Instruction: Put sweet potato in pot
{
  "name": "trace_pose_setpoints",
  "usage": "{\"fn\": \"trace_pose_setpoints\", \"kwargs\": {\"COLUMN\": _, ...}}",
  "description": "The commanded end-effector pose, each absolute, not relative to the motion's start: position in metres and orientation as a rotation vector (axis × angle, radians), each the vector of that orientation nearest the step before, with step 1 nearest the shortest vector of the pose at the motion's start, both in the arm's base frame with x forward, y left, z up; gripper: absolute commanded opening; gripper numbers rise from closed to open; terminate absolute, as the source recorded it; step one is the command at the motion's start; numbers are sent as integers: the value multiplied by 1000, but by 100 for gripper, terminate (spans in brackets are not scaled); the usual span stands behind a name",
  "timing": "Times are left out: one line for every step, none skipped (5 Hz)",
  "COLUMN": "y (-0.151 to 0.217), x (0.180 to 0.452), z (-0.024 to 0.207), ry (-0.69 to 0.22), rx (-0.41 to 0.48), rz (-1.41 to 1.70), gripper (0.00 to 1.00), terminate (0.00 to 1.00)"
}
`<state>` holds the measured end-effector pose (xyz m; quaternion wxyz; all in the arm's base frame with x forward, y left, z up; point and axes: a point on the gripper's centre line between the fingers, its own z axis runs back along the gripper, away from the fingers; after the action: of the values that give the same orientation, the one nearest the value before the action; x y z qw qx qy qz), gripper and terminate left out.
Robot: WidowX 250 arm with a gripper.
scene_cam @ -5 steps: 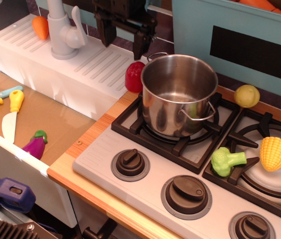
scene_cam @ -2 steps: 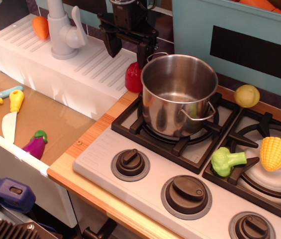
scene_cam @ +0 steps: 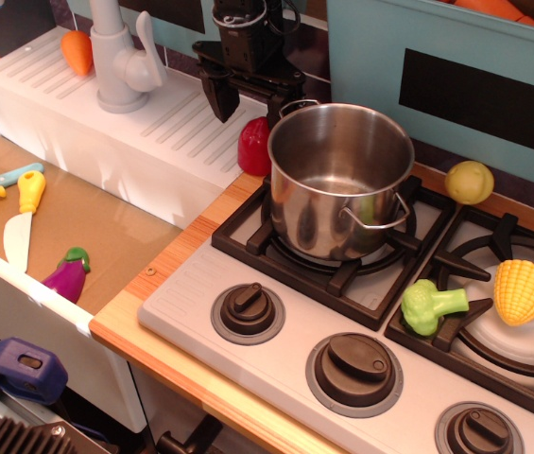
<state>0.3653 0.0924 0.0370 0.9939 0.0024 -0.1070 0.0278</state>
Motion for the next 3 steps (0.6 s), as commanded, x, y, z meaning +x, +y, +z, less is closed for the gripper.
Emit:
{"fn": "trace_pose_setpoints", "kwargs": {"y": 89, "x": 371, "z": 37, "ry": -266, "rx": -7, "rz": 52, "gripper": 100, "terminate": 0}}
{"fn": "trace_pose_setpoints", "kwargs": {"y": 84, "x": 367, "z": 32, "ry": -270, "rx": -4, "rz": 71, "gripper": 100, "terminate": 0}}
{"fn": "trace_pose_setpoints", "kwargs": {"y": 84, "x": 367, "z": 31, "ry": -269, "rx": 5, "rz": 67, "gripper": 0, "terminate": 0}}
